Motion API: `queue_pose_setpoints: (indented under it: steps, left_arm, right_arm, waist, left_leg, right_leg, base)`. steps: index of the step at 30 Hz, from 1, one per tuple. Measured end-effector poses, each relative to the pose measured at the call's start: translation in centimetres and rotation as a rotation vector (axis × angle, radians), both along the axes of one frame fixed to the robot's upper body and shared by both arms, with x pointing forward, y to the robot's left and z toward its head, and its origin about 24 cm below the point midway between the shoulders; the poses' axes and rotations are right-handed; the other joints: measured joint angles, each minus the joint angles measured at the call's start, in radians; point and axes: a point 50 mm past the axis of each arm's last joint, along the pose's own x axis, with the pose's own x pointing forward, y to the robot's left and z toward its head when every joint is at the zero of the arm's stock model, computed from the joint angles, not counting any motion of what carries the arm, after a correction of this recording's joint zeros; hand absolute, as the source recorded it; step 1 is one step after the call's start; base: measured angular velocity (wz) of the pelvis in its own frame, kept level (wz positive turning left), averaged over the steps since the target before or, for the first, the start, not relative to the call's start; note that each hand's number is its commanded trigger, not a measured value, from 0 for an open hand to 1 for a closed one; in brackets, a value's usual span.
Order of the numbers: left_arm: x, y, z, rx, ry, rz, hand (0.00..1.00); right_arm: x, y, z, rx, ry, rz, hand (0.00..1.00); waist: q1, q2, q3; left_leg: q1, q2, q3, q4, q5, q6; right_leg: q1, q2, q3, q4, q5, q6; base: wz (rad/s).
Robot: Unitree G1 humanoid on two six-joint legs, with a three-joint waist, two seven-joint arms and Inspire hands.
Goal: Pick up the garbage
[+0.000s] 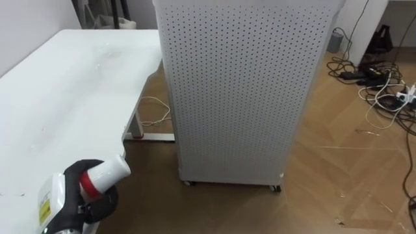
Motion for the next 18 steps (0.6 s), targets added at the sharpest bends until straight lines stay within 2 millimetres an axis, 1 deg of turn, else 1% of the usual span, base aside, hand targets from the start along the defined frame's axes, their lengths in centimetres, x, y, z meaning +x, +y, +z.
queue_pose_setpoints:
  steps: [3, 10, 13, 16, 18]
  left_arm:
    - [0.0, 0.0, 0.1, 0.0, -0.004, 0.001, 1.0]
    - [0.1, -0.1, 0.1, -0.004, -0.014, -0.004, 1.0]
    - [0.2, -1.2, 0.0, -0.01, -0.024, -0.04, 1.0]
    - [0.3, -1.2, 0.2, -0.007, -0.035, -0.04, 1.0]
    - [0.3, -1.7, 0.1, -0.006, -0.029, -0.063, 1.0]
  right_arm:
    - [0.8, 0.1, 0.3, 0.0, -0.019, 0.005, 1.0]
    - [1.3, 0.0, 0.5, -0.012, -0.04, -0.004, 1.0]
    - [1.9, 0.1, 0.7, -0.018, -0.056, -0.007, 1.0]
    - [2.1, 0.0, 0.8, -0.015, -0.066, -0.026, 1.0]
    - [2.2, -0.1, 0.9, -0.009, -0.072, -0.048, 1.0]
  waist:
    - [0.0, -0.002, -0.0016]
    - [-0.001, -0.003, -0.0023]
    - [-0.003, -0.003, -0.0019]
    - [-0.002, -0.003, -0.0023]
    - [-0.002, -0.003, -0.002]
  left_leg:
    - [-0.011, 0.0, 0.0, 0.001, 0.001, 0.001]
    - [-0.011, 0.0, 0.0, 0.001, 0.001, 0.001]
    - [-0.011, 0.0, 0.0, 0.001, 0.001, 0.001]
    - [-0.024, 0.0, 0.003, 0.002, 0.001, 0.001]
    - [-0.031, 0.0, 0.004, 0.002, 0.001, 0.002]
  right_leg:
    - [-0.013, 0.0, 0.002, 0.002, 0.0, 0.0]
    - [-0.013, 0.0, 0.002, 0.001, 0.0, 0.0]
    - [-0.013, 0.0, 0.0, 0.0, 0.0, 0.0]
    - [-0.025, 0.0, -0.001, 0.0, 0.0, 0.0]
    - [-0.031, 0.0, -0.001, 0.0, 0.002, 0.002]
  base:
    - [0.0]
    - [0.0]
    - [0.0]
    - [0.0]
    - [0.0]
